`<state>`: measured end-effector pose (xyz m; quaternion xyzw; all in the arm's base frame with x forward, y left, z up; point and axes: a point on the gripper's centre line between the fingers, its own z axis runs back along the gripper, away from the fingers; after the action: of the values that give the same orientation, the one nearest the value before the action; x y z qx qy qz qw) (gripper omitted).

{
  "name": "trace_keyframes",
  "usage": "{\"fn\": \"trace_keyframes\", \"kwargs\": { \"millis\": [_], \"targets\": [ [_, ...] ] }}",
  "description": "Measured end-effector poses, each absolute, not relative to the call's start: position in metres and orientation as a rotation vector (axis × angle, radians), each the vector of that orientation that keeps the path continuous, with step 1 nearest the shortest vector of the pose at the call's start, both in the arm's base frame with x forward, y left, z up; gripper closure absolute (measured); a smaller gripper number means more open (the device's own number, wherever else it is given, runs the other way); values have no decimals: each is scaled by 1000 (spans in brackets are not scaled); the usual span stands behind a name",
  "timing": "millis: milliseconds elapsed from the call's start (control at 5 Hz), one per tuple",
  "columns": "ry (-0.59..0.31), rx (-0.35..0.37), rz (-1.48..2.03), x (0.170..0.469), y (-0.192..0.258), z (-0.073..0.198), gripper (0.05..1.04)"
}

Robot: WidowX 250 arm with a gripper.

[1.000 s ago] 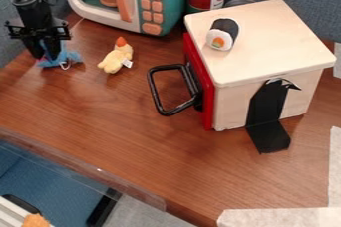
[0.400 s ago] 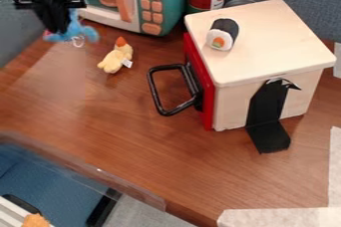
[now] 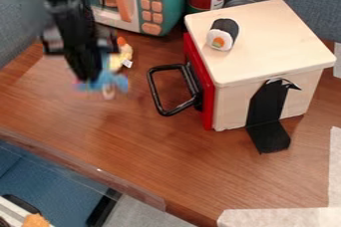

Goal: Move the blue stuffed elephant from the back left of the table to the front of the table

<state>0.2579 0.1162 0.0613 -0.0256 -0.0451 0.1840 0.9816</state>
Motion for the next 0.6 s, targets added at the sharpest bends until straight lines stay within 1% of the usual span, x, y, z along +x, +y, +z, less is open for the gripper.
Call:
{"fn": "trace_keyframes", "kwargs": {
  "millis": [200, 400, 600],
  "targets": [
    [-44, -59, 351, 247, 105, 35, 973],
    [-11, -49, 373, 235, 102, 21, 946],
    [-48, 22, 408, 230, 100, 30, 736]
  ]
}}
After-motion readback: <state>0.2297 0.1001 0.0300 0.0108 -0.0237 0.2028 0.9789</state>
